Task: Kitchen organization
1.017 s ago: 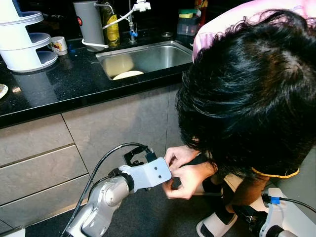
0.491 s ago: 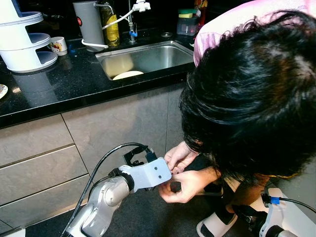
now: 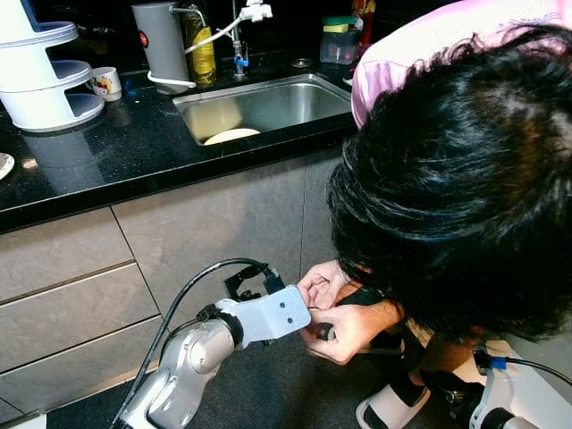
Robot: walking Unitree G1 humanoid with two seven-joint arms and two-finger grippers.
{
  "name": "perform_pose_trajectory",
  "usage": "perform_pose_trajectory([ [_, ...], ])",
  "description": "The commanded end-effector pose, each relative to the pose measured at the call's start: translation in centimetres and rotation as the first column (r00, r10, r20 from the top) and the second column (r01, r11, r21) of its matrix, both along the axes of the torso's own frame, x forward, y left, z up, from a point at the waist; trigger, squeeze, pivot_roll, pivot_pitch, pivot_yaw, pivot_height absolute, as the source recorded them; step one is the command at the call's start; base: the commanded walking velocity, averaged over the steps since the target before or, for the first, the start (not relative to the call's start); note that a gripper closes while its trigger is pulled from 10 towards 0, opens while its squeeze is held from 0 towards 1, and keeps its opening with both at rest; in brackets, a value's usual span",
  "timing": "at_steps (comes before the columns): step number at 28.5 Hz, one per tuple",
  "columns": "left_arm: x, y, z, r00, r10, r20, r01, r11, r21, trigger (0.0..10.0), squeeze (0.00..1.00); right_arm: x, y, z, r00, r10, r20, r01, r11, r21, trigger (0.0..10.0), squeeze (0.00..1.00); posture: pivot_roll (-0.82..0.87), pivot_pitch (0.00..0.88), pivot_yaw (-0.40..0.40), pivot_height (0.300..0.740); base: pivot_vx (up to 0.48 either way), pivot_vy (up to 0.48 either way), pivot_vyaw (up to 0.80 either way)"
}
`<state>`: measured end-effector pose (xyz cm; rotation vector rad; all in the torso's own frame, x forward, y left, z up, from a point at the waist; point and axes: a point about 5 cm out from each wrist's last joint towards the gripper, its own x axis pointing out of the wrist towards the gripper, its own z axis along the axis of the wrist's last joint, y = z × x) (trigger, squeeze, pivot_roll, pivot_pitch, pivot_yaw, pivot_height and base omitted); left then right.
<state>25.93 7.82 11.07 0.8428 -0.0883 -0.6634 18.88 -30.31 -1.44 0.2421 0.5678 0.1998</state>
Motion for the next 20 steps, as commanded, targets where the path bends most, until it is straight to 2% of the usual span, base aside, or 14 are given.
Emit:
perform_pose_trajectory([
  [1,0.01,0.33,-0.24,1.0,0.0,-0.007,0.0,1.0,0.016,10.0,0.0,0.03,0.29,-0.15,1.0,-0.001,0.004,0.001,1.0,0.002,10.0,0.0,-0.02,0.0,0.021,0.74,0.0,0.0,0.0],
  [20,-0.03,0.3,-0.02,1.0,-0.004,-0.004,0.004,1.0,0.014,10.0,0.0,0.08,0.24,-0.03,1.0,0.0,0.006,0.0,1.0,0.005,10.0,0.0,-0.01,0.0,0.02,0.74,0.0,0.0,0.0],
])
